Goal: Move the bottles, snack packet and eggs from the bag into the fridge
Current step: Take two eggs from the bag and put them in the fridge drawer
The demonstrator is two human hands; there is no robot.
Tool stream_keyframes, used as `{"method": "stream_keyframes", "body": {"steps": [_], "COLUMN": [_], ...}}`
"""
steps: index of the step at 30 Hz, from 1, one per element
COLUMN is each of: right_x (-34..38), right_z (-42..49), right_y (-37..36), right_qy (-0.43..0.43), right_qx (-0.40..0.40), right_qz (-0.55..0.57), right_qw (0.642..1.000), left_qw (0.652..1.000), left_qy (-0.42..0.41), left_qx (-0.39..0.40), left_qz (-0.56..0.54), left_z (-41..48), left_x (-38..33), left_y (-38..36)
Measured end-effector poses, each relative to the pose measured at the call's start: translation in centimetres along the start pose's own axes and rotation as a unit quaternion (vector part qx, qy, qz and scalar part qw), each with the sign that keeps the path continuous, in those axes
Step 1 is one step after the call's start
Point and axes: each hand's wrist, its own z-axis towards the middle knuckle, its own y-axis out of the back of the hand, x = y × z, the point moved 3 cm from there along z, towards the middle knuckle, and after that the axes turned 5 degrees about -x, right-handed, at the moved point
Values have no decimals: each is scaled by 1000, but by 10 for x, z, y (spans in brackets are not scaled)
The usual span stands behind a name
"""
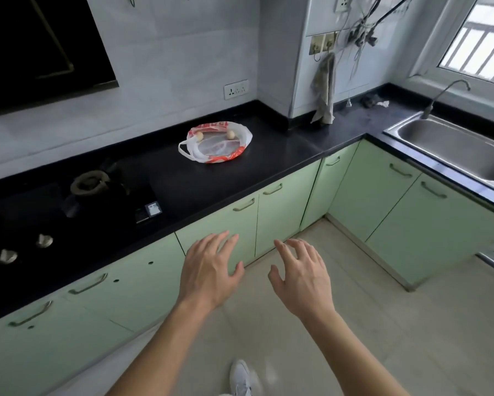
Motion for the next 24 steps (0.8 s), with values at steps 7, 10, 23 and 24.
{"method": "stream_keyframes", "body": {"steps": [7, 10, 23, 24], "right_x": [21, 24, -11, -17], "right_z": [102, 135, 277, 292], "right_y": [-31, -41, -96, -100], "right_qy": [13, 20, 33, 37], "right_qx": [12, 14, 30, 25], "right_qz": [-18, -24, 12, 20], "right_qw": [1000, 999, 999, 999], "left_qw": [1000, 1000, 999, 999], "left_qy": [-3, 1, 35, 39], "left_qx": [-4, -8, 9, 10], "left_qz": [-6, -12, -10, -9], "left_z": [91, 121, 250, 263], "left_x": [43, 52, 66, 66], "left_y": [-13, -20, -75, -80]}}
